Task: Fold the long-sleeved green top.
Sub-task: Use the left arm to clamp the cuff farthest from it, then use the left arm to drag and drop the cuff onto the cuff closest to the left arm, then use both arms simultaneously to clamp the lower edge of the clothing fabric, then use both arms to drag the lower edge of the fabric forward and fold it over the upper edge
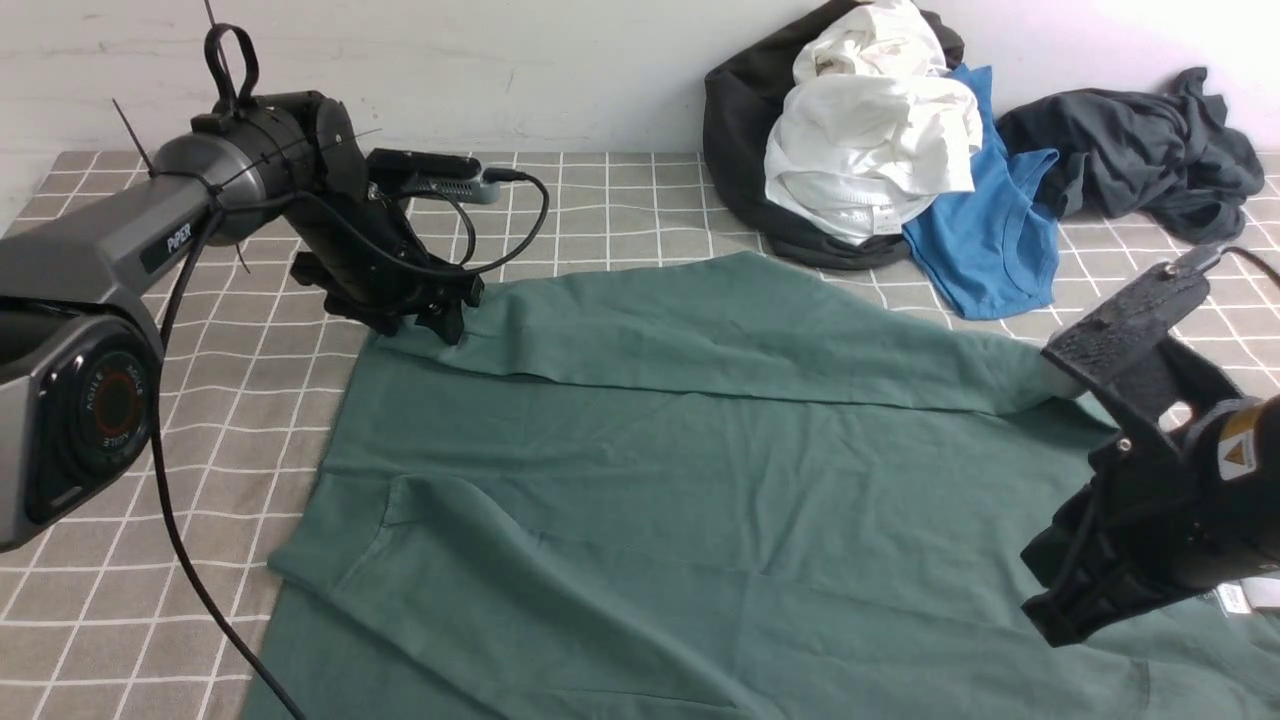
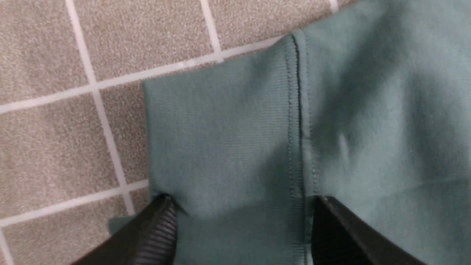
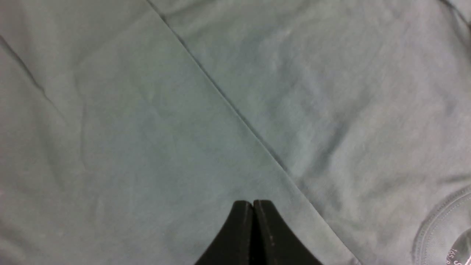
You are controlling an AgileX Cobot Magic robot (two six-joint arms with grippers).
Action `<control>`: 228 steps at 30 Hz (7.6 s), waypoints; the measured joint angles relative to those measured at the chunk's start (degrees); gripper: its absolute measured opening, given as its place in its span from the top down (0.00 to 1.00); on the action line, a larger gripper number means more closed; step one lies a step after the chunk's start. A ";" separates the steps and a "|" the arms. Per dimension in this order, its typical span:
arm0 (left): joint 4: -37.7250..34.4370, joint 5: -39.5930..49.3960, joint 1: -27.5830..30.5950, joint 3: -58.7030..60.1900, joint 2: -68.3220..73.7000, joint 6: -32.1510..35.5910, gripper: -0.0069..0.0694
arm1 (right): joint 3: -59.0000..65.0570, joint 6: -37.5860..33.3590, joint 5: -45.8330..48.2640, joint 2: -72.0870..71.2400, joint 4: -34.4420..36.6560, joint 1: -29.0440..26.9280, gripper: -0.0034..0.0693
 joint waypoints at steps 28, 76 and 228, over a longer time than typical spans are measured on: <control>1.27 5.98 0.18 -2.76 0.54 -0.29 0.83 | -0.04 0.42 -0.64 2.07 -0.02 0.00 0.96; -3.97 -0.21 -2.59 71.03 -58.85 4.66 0.28 | 10.43 -19.31 7.09 -6.33 6.25 25.88 0.58; 15.15 4.61 -4.49 17.79 -23.68 25.45 0.89 | -60.47 -26.66 8.44 48.67 -2.71 -0.47 0.89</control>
